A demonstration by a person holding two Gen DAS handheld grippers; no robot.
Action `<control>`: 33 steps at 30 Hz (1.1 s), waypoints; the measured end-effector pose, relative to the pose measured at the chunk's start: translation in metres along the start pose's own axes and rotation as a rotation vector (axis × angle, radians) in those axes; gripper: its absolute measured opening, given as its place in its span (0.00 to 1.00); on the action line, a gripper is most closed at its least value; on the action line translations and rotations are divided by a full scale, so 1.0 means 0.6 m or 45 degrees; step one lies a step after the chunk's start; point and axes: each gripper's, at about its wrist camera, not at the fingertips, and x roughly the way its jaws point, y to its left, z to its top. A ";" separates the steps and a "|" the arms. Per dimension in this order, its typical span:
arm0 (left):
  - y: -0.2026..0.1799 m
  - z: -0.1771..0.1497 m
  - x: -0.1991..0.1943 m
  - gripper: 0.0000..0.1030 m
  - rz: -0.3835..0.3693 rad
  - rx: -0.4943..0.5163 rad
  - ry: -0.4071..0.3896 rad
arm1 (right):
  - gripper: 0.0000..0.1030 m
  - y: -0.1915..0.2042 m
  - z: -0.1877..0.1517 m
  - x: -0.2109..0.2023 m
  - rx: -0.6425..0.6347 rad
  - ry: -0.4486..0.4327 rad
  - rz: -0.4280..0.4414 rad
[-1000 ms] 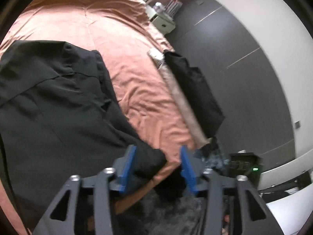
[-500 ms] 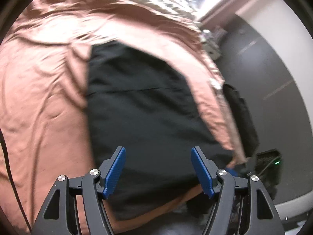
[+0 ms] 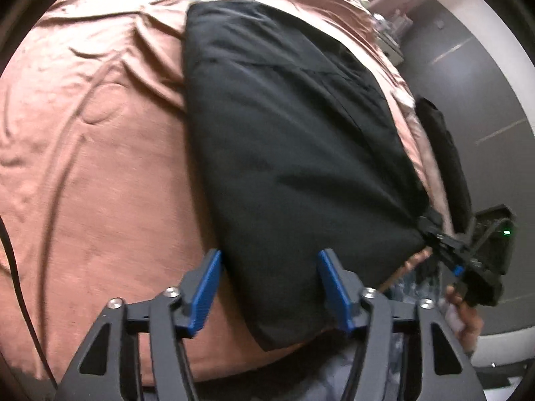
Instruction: Fold large clothes
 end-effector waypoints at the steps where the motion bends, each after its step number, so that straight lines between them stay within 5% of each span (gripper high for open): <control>1: -0.007 -0.002 0.001 0.57 -0.007 0.016 -0.003 | 0.11 -0.007 -0.004 -0.001 0.005 -0.005 -0.027; 6: -0.028 -0.008 0.019 0.55 0.048 0.066 0.012 | 0.13 -0.042 -0.018 0.002 0.078 0.017 -0.018; 9: -0.029 -0.009 0.021 0.55 0.061 0.065 0.015 | 0.29 -0.022 -0.019 -0.013 0.013 -0.005 -0.106; 11: -0.029 -0.012 0.019 0.55 0.065 0.059 0.020 | 0.51 -0.010 -0.016 -0.019 -0.038 -0.022 -0.177; 13: -0.030 -0.017 0.018 0.55 0.068 0.063 0.025 | 0.58 -0.004 -0.013 -0.020 -0.060 -0.018 -0.201; 16: -0.037 -0.022 0.022 0.53 0.076 0.071 0.018 | 0.58 -0.019 -0.009 -0.013 -0.024 0.033 -0.173; 19: -0.042 -0.024 0.022 0.36 0.090 0.072 -0.003 | 0.58 -0.049 -0.005 0.010 0.061 0.086 -0.089; 23: -0.046 -0.025 0.000 0.21 0.083 0.109 -0.047 | 0.29 -0.049 -0.012 0.004 0.063 0.074 -0.031; 33: -0.031 -0.034 -0.072 0.16 0.134 0.184 -0.080 | 0.22 -0.004 -0.060 -0.008 0.002 0.153 0.106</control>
